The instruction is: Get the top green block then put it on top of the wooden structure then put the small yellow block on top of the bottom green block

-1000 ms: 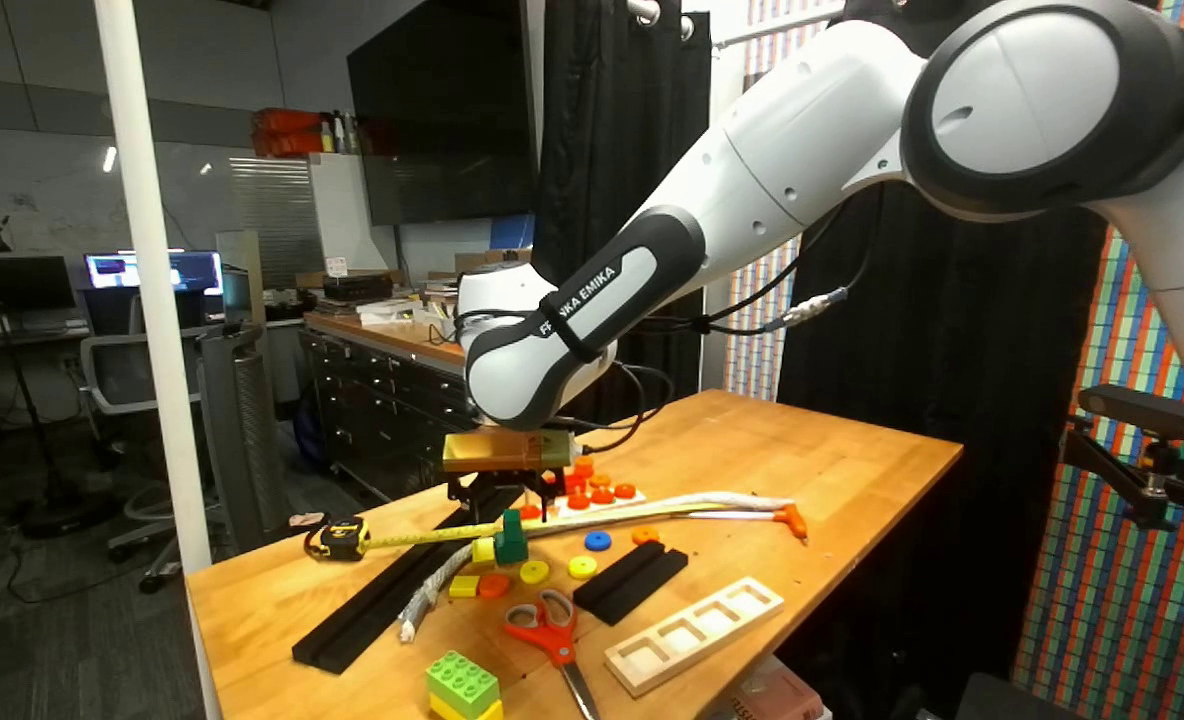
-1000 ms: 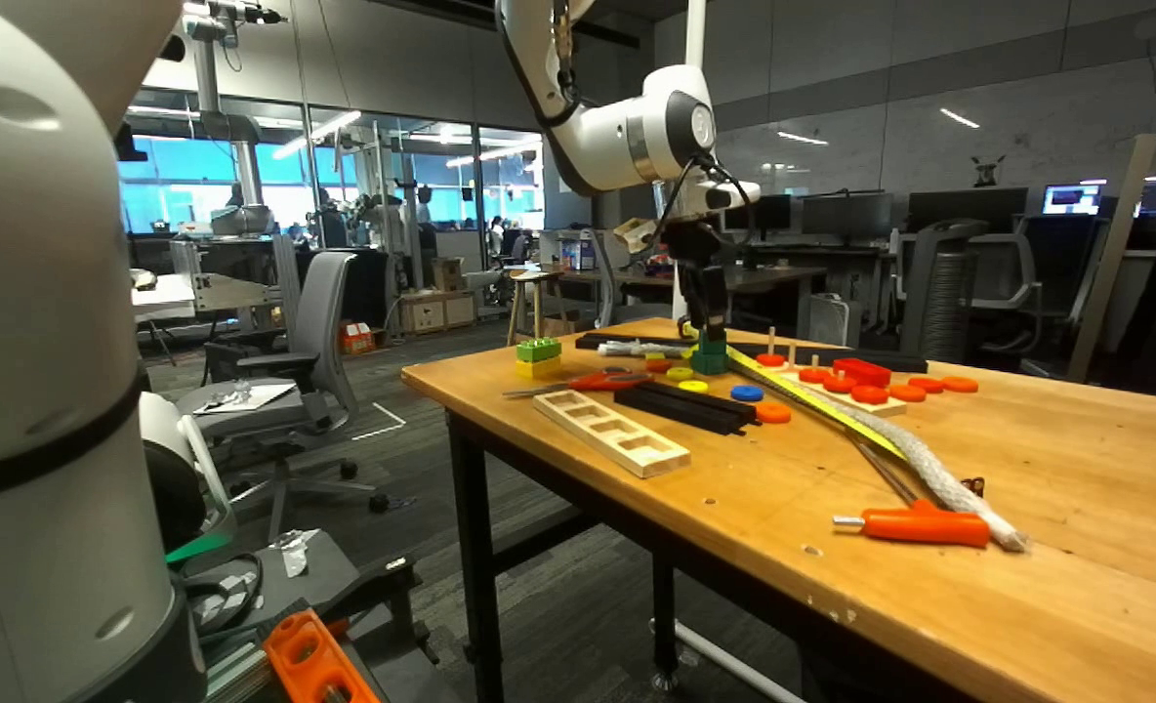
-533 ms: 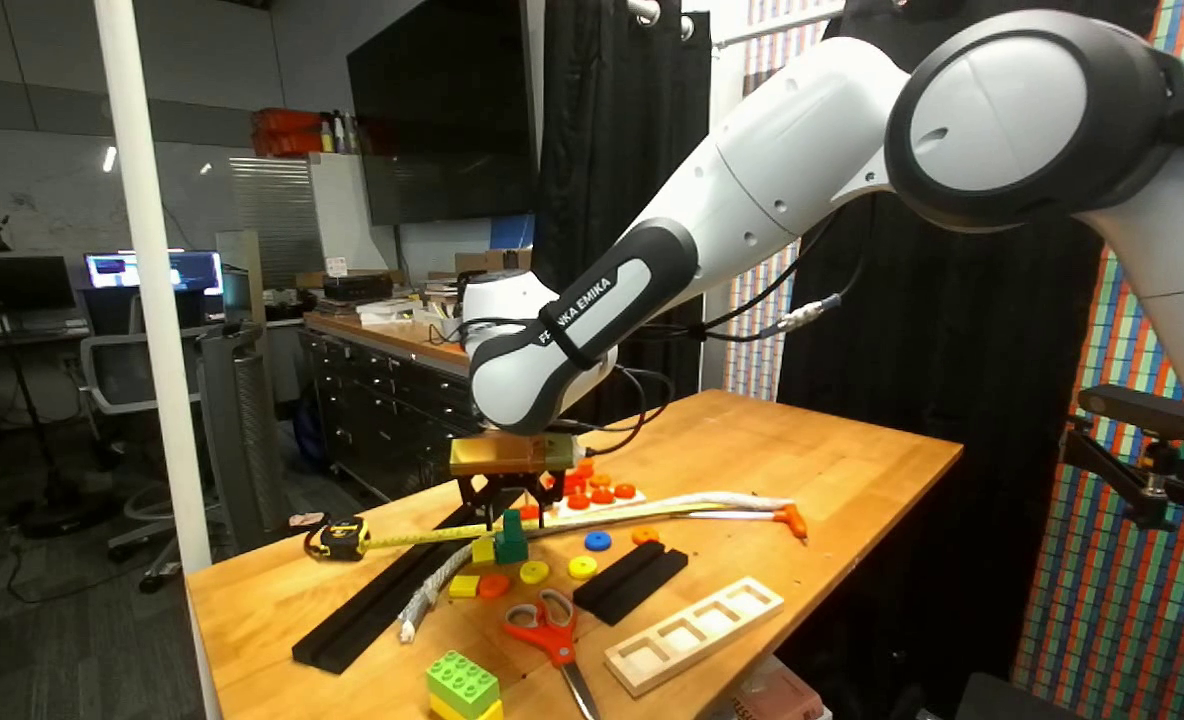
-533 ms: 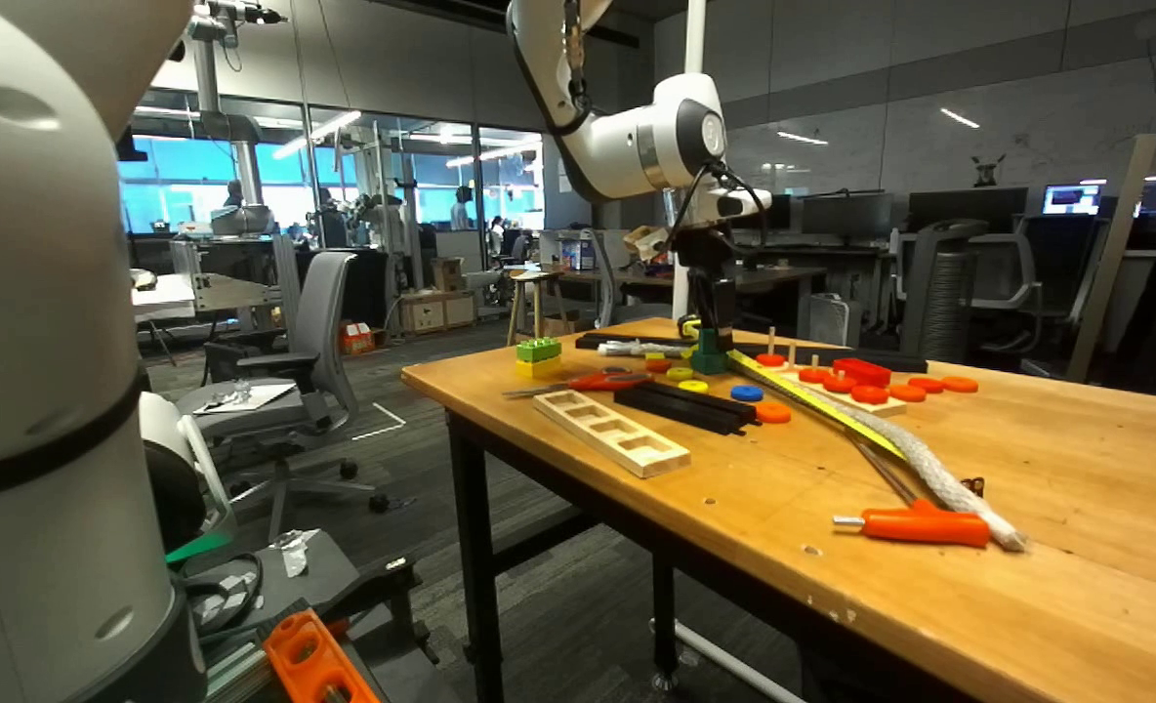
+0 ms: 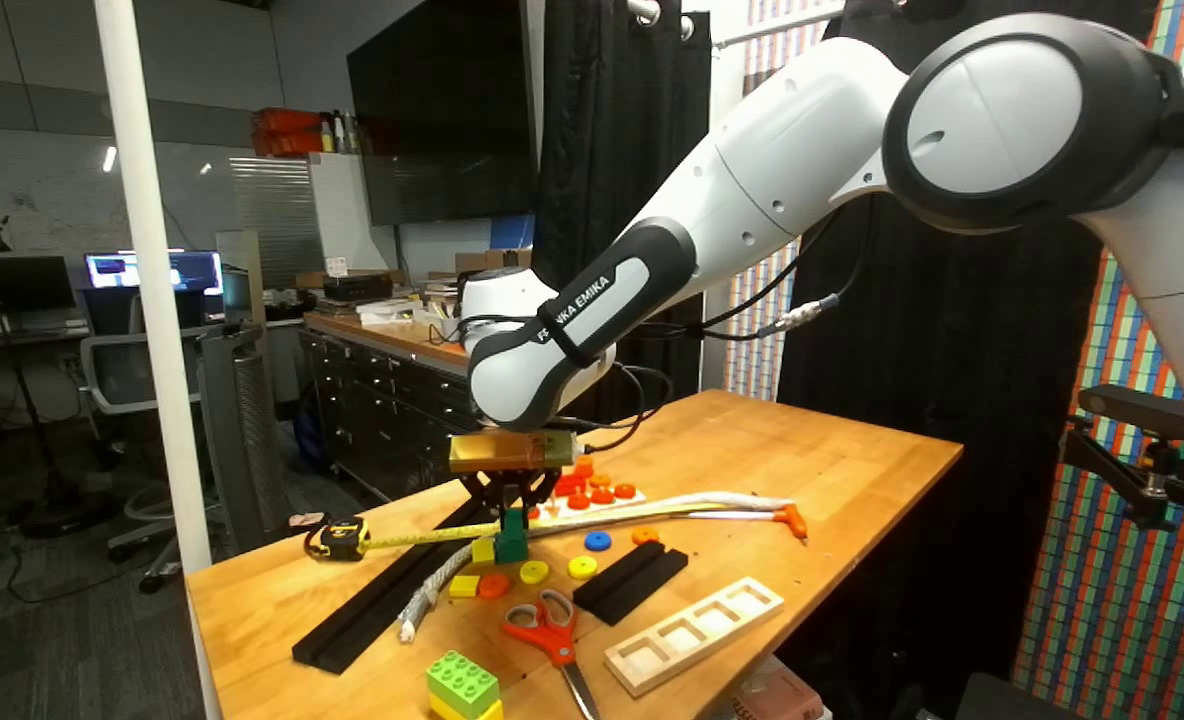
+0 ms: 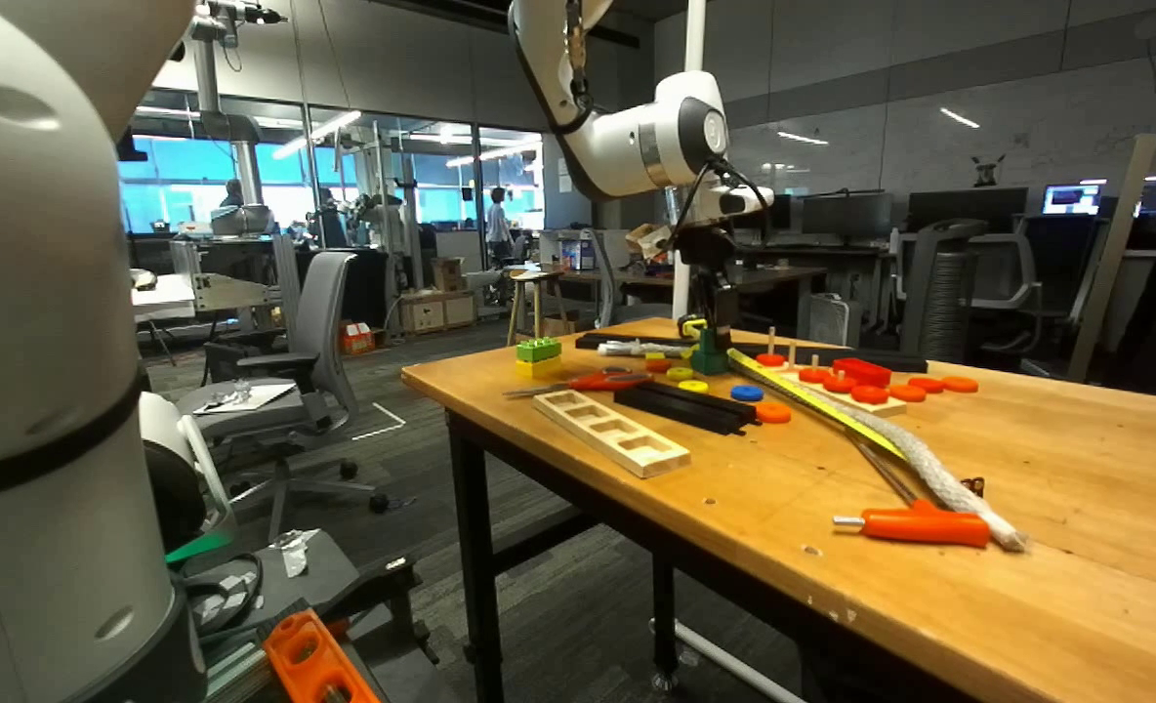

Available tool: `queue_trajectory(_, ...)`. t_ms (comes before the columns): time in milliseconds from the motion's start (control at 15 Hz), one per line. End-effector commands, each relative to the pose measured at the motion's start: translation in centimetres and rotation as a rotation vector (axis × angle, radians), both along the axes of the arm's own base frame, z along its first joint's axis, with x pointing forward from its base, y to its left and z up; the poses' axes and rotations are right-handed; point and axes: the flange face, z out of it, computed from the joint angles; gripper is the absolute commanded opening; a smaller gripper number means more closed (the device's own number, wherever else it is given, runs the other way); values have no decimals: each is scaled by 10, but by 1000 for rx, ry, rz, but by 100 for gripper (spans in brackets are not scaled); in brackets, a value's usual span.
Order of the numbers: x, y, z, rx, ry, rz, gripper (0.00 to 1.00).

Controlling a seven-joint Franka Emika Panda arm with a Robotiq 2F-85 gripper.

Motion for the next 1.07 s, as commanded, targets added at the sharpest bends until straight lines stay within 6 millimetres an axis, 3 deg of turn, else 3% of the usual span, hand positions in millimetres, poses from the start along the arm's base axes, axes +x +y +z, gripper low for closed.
queue_trajectory(0, 2, -4, 29, -12, -27, -2, 13)
queue_trajectory(267, -13, -24, 81, -63, -85, -35, 13)
queue_trajectory(533, -45, -57, 124, -122, -62, -81, 13)
queue_trajectory(800, -88, -85, 138, -119, 23, -119, 13)
queue_trajectory(1000, -122, -92, 138, -89, 82, -117, 13)
